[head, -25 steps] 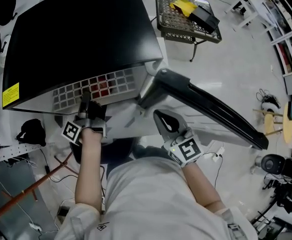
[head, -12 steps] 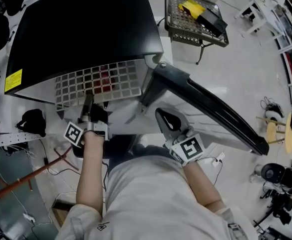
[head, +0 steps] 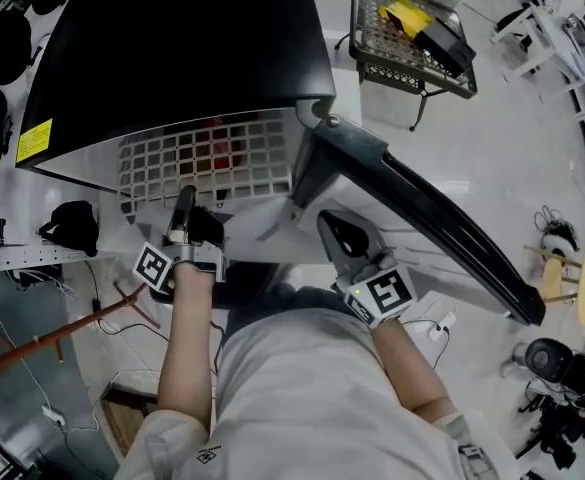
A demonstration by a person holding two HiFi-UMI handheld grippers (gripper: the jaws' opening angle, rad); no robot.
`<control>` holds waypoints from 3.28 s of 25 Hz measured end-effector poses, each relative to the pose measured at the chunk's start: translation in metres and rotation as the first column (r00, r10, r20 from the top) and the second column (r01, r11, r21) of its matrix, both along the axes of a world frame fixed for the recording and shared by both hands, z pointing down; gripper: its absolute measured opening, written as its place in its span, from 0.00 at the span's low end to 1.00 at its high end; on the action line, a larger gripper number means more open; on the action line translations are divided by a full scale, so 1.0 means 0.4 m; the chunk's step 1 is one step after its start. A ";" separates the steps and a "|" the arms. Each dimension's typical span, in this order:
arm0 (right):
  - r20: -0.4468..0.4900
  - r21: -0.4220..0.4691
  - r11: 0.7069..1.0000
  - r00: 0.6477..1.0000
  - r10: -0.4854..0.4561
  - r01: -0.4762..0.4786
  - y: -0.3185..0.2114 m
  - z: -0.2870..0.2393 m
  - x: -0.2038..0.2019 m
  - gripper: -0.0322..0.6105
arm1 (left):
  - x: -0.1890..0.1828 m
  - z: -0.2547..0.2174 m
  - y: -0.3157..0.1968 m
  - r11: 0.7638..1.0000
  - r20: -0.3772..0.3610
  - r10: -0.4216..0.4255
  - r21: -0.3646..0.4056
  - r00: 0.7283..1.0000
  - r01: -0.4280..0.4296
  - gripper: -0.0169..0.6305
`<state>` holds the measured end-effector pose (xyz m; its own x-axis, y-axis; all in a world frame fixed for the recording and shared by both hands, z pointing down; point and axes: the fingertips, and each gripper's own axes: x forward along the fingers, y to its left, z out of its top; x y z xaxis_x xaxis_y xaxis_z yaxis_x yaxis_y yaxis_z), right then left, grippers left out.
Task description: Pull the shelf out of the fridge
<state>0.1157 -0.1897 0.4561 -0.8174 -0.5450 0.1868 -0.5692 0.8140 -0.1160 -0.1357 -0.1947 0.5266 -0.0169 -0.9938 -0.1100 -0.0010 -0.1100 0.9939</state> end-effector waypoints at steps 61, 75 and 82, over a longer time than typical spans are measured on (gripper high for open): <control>0.004 -0.009 0.980 0.980 -0.200 0.200 0.204 -0.010 -0.259 0.05 | -0.033 0.050 0.474 0.997 -0.065 -0.071 -0.017 0.995 0.070 0.07; -0.032 0.021 0.900 0.900 -0.434 0.435 0.482 -0.052 -0.454 0.05 | -0.189 -0.004 0.805 0.960 0.118 -0.273 -0.022 0.955 0.278 0.07; -0.062 0.047 0.837 0.838 -0.543 0.545 0.601 -0.077 -0.528 0.05 | -0.243 -0.049 0.947 0.926 0.310 -0.335 -0.066 0.890 0.371 0.07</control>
<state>-0.0954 0.0509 0.4254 -0.9771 -0.0262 0.2111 -0.0360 0.9984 -0.0426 -0.2330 0.1840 0.5070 -0.3549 -0.9339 -0.0442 -0.3050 0.0709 0.9497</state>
